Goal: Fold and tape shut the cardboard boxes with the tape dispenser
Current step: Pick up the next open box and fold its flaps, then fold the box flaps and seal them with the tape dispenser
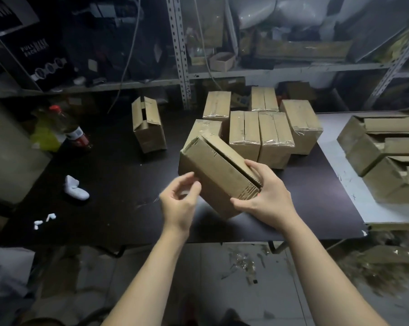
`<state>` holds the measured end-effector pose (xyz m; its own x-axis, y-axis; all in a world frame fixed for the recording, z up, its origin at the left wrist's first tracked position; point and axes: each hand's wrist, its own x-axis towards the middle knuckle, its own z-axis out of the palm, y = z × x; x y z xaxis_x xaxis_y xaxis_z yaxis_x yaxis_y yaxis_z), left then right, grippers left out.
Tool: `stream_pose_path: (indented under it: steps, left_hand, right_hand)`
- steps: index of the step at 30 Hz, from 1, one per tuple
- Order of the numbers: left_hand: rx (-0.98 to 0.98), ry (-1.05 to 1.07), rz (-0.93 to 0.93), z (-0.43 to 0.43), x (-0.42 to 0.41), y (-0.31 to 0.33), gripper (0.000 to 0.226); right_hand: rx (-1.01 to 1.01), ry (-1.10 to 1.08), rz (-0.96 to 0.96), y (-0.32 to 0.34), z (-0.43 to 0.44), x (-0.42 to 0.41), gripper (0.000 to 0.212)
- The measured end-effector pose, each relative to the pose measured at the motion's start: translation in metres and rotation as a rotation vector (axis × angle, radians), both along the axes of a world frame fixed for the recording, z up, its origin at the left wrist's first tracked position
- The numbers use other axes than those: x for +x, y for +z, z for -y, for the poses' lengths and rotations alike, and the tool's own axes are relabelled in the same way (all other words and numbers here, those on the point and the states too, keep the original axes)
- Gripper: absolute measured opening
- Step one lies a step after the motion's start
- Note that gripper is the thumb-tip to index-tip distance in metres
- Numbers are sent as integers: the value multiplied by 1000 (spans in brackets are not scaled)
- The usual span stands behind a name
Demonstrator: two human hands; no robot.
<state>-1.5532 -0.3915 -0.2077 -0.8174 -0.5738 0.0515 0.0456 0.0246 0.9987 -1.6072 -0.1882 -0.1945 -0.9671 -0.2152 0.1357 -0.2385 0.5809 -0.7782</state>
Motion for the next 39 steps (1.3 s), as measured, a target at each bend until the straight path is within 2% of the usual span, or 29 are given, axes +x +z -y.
stream_pose_path:
  steps: [2,3,6,8,11,15,17,19,22,25,26,29,31,35,39]
  left_hand:
    - [-243,91,-25,21,-8,2,28]
    - [-298,86,-6,29,-11,1,36]
    - [-171,-68,97,41,-19,-8,58]
    - [-160,-171,166,43,-21,-25,54]
    - [-264,-170,232,44,-20,-53,44]
    - [-281,-201,279,41,-17,-66,49]
    - [-268,-205,309,40,-17,-67,46]
    - [-274,-207,335,39,-16,-66,42]
    - [-329,-228,337,41,-16,-67,42]
    - [-345,-221,341,41,-15,-67,43]
    - [-355,-227,346,41,-15,-67,43]
    - [-392,-288,361,44,-17,-65,45]
    - [-403,-347,389,49,-20,-64,48]
    - [-456,-425,455,52,-24,-61,53]
    - [-502,-440,485,50,-27,-62,52]
  right_hand:
    - [9,78,49,-3,-8,2,95]
    - [20,110,72,-5,-10,2,94]
    - [66,192,122,-17,-7,-1,91]
    - [92,230,141,-28,-4,-6,88]
    - [61,230,182,-50,-5,-14,84]
    - [-15,144,244,-70,-12,-19,80]
    - [-15,121,294,-76,-16,-20,80]
    - [-97,122,344,-82,-21,-18,78]
    - [-313,-38,401,-90,-21,-17,56]
    - [-395,-196,422,-93,-14,-22,43]
    - [-321,-222,391,-95,-13,-24,40]
    - [78,-273,290,-102,-13,-28,36]
    - [244,-303,270,-109,-11,-31,28]
    - [387,-428,268,-110,-8,-37,24]
    - [557,-400,354,-121,-14,-36,20]
